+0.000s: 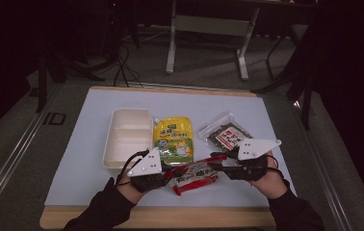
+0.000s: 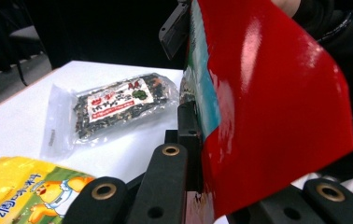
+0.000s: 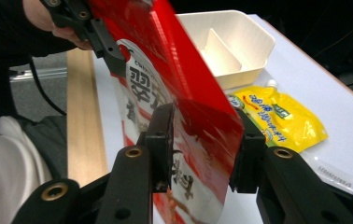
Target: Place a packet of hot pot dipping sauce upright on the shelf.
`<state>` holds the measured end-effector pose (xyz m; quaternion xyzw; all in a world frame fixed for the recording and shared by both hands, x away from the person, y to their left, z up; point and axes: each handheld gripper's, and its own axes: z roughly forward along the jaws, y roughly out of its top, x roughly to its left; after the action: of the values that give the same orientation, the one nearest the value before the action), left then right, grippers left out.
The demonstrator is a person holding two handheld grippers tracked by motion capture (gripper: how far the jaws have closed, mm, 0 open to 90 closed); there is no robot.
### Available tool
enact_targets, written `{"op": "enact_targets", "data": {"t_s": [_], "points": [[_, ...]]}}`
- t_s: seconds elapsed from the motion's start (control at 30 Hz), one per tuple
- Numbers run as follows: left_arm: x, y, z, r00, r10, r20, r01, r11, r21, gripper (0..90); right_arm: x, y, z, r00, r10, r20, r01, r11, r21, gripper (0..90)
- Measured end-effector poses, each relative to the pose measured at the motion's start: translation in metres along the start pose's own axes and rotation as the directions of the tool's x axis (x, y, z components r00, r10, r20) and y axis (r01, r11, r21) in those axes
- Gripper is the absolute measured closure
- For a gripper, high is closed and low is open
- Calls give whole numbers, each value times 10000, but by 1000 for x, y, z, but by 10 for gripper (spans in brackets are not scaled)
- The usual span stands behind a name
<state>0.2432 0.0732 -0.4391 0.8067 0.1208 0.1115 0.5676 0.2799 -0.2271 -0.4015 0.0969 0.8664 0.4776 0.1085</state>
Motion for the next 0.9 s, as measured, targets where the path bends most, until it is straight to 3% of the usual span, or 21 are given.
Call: {"op": "enact_targets", "data": {"t_s": [0.23,0.47,0.73,0.9], "points": [[3,0,-3,9998,-143,-138,143,9999,-40,900,1,3,-3,9980,-437,-460,432,9990,-110,891],[5,-1,-4,9996,-257,-142,254,9994,-242,885,2,8,-8,9963,-527,-679,519,9986,-139,900],[8,-7,-13,9965,-636,-546,620,9976,-296,631,-3,16,-21,9982,-462,-387,442,9978,-503,900],[9,-14,-21,9922,-766,-982,731,9966,-386,570,-11,21,-29,9993,-250,-279,227,9964,-813,900]]}}
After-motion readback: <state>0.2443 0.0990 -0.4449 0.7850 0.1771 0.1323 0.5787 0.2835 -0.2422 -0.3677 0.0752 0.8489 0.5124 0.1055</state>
